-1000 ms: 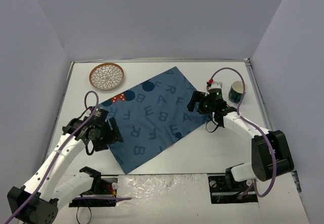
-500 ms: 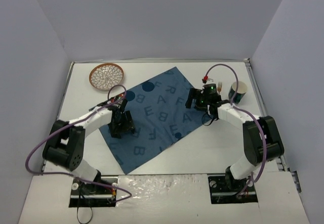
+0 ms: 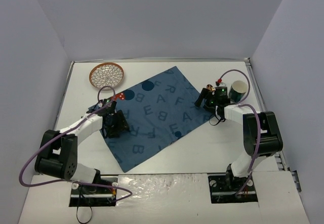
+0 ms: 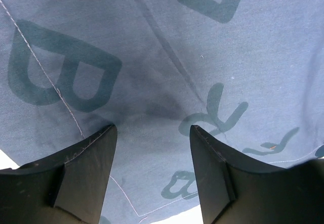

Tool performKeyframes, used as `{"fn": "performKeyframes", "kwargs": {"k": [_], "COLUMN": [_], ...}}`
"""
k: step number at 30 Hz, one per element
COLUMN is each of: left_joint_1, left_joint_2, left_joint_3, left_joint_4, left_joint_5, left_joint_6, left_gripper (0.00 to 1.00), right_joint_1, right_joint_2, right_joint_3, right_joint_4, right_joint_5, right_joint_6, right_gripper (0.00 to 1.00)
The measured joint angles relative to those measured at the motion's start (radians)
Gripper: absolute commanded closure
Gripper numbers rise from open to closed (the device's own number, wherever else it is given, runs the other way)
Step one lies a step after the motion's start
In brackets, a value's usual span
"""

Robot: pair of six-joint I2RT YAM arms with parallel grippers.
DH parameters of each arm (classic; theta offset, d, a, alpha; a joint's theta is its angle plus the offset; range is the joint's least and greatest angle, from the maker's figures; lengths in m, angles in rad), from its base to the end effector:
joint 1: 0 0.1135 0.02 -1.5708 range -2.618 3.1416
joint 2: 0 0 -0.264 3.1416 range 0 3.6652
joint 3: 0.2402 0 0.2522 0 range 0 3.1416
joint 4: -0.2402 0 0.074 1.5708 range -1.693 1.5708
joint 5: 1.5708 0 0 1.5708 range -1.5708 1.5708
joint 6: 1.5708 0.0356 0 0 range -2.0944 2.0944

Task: Set the dinner table for one person

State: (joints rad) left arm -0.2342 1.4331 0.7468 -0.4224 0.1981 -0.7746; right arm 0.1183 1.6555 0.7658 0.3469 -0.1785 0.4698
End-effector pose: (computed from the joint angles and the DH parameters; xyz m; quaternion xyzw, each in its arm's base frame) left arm 0.2511 -0.0671 0.1687 -0.2367 0.9396 -0.1944 0.1530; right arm 0.3334 0.0460 0.1677 0.1085 0.8616 0.2162 0.4462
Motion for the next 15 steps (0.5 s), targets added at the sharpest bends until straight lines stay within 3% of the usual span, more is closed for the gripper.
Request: {"fn": "performKeyframes", "kwargs": {"k": [3, 9, 15], "left_joint_1": [0.008, 0.019, -0.018], "left_joint_2": [-0.008, -0.005, -0.016], "left_joint_3": [-0.006, 0.024, 0.139], "left_joint_4": [0.002, -0.055, -0.201], "left_joint_5": [-0.001, -0.036, -0.048], "left_joint_6": [0.002, 0.039, 0.089], "left_gripper": [0.41, 0.25, 0.22], "right_joint_1": [-0.017, -0.005, 0.14], "right_joint_2": [-0.002, -0.037, -0.111], "right_joint_3": [-0.006, -0.004, 0.069], "right_joint_4": [0.014, -0.047, -0.129], "right_joint_5": [-0.005, 0.014, 0.067], "right_joint_6": [0.01, 0.009, -0.008], "right_gripper": [0.08, 0.08, 0.07]}}
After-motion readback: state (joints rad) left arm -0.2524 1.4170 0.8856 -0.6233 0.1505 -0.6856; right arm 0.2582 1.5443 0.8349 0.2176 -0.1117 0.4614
